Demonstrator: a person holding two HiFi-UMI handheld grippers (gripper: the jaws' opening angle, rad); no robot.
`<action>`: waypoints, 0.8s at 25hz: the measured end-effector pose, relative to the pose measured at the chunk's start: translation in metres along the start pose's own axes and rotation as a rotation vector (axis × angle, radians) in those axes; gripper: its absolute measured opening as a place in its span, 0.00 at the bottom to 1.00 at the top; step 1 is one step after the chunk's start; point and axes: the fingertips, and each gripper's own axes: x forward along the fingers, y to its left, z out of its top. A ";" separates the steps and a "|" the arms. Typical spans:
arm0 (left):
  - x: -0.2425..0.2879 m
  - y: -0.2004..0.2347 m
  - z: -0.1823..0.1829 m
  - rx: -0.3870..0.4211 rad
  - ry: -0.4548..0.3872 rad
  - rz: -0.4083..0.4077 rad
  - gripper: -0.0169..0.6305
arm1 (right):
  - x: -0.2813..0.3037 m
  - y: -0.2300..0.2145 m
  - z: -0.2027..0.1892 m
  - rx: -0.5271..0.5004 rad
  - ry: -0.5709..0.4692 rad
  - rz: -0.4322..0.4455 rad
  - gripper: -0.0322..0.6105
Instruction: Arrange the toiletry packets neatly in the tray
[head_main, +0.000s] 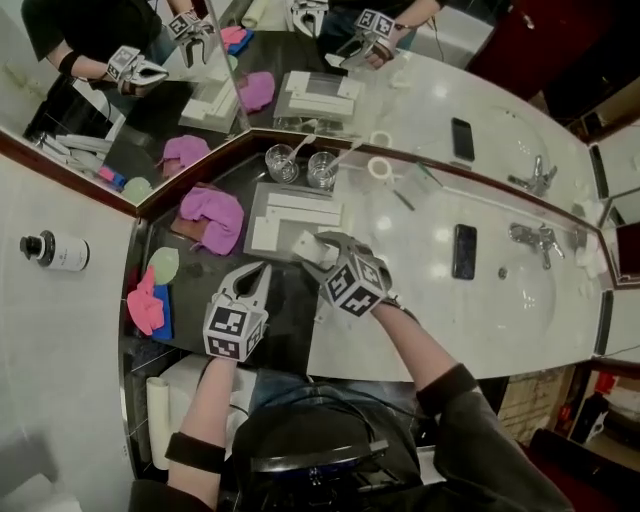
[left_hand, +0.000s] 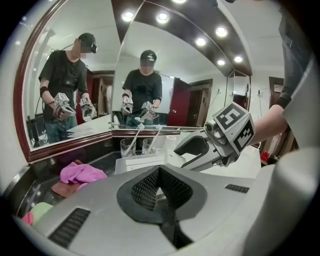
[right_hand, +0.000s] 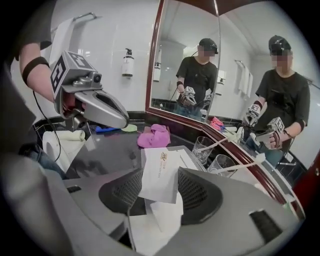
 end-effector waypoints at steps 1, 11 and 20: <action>0.002 0.005 -0.002 -0.005 -0.001 0.000 0.03 | 0.008 -0.001 0.001 -0.033 0.020 0.003 0.42; 0.019 0.044 -0.024 -0.060 -0.003 0.004 0.03 | 0.065 -0.013 0.001 -0.211 0.154 0.041 0.42; 0.019 0.055 -0.037 -0.078 0.001 0.005 0.03 | 0.085 -0.016 -0.011 -0.244 0.199 0.056 0.43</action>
